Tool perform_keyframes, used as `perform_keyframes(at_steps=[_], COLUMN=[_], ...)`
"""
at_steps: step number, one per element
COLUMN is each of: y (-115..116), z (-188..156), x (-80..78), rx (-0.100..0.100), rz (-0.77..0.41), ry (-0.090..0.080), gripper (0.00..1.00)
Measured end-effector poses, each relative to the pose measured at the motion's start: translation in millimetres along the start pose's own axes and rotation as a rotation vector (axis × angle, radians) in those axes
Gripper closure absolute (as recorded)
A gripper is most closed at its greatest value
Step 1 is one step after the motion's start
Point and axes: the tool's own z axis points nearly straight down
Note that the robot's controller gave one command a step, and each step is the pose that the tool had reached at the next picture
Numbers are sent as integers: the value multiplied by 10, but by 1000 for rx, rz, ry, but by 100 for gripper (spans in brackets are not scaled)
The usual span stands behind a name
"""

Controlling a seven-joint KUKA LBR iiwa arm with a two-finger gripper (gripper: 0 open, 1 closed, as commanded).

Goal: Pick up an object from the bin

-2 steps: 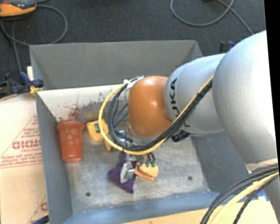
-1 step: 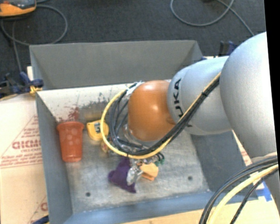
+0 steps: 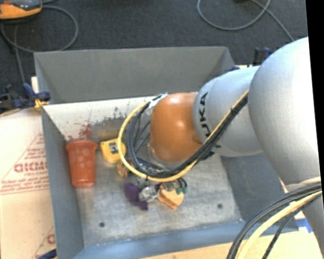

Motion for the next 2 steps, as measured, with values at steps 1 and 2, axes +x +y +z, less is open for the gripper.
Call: perform_keyframes(at_steps=[1,2], y=[1,0], z=[0,-12], x=[-1,-3], rx=[0,0], rz=[0,0], ry=[0,-2], gripper=[100,100])
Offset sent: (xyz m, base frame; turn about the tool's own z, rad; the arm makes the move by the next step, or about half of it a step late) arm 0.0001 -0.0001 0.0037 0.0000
